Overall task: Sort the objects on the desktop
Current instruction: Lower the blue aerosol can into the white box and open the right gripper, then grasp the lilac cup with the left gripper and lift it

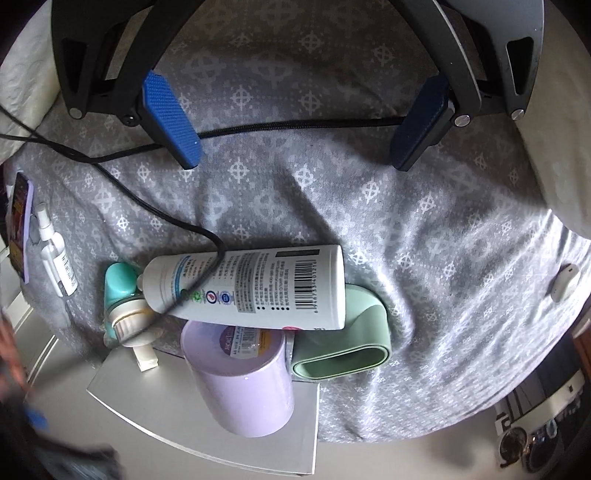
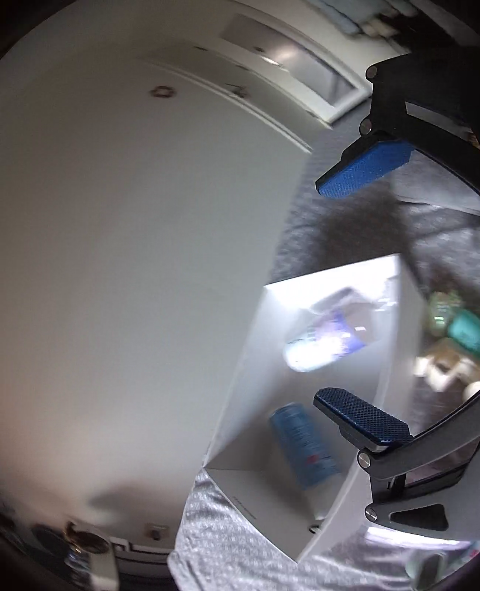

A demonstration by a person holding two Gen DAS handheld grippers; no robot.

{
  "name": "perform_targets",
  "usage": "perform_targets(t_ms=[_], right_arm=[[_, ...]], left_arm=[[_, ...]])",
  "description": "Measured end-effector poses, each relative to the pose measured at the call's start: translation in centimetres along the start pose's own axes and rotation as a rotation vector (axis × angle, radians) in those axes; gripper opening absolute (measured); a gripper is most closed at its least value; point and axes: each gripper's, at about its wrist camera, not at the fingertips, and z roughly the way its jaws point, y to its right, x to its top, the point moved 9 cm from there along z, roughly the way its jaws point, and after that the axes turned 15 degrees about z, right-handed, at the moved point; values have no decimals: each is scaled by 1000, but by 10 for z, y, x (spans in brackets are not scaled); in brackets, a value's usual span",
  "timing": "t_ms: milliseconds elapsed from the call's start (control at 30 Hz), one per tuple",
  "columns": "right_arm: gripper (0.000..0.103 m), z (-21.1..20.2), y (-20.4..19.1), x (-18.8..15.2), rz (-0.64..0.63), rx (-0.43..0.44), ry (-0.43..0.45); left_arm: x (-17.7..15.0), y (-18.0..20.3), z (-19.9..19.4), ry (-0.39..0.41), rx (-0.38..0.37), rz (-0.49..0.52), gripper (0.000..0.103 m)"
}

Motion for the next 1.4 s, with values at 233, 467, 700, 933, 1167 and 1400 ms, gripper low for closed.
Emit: perform_targets(t_ms=[233,467,700,933,1167,1400], right_arm=[[103,-30,123,-110,402,-25,-289],[103,-54,117,-199,507,28,-502],[103,-73,73,-236,515,106,-571],[103,-72,53,-252,507,178,-616],[103,-68,48,-258,463,135,-608],[103,-67,44,-262,419,94,-605]], left_arm=[[20,-31,-48,130,1,-118,103],[72,-53,-91,271,82,-87,103],[132,-37,-77,241,54,26,103],[169,-2,-20,87,27,159,103],[157,5,32,-42,62,183,103],[154,14,52,-78,74,190,103]])
